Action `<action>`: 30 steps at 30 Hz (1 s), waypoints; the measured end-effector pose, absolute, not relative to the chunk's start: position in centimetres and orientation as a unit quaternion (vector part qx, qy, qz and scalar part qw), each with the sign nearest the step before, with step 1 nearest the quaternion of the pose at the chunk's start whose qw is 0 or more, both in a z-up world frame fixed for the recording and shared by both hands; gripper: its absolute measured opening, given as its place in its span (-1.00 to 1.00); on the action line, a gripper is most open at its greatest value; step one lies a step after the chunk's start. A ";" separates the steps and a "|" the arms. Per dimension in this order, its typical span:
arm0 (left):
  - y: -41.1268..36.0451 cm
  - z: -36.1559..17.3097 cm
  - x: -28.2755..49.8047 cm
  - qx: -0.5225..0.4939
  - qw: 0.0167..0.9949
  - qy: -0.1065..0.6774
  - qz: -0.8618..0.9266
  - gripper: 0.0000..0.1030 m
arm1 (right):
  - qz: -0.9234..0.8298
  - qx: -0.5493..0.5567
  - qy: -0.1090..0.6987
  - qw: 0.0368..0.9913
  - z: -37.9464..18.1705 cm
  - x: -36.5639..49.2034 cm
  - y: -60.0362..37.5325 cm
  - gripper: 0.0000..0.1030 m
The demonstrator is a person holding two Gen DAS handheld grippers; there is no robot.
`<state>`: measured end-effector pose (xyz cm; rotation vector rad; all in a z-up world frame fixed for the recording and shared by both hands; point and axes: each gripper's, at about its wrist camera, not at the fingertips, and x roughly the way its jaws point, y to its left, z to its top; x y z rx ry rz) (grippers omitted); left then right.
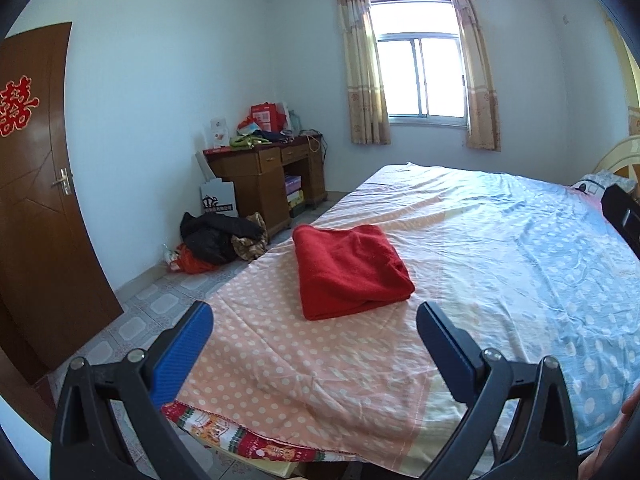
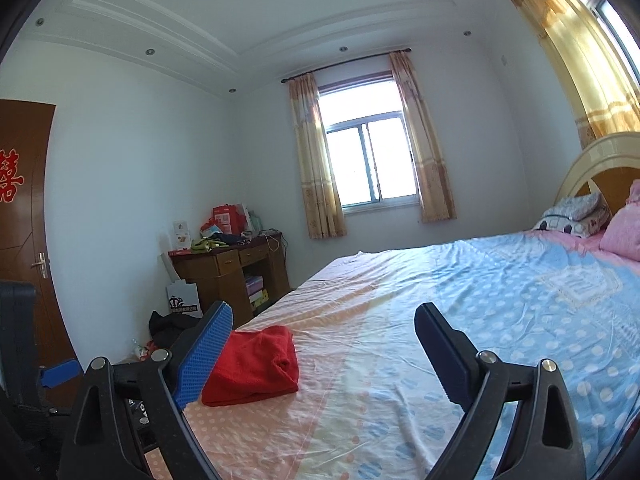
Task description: Fold small clothes
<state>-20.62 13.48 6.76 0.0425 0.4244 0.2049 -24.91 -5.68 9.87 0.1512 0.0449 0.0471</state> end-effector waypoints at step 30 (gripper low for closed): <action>13.3 6.6 -20.2 0.023 0.968 0.225 0.109 1.00 | 0.024 0.066 0.019 0.997 9.8 -25.5 -5.5 0.81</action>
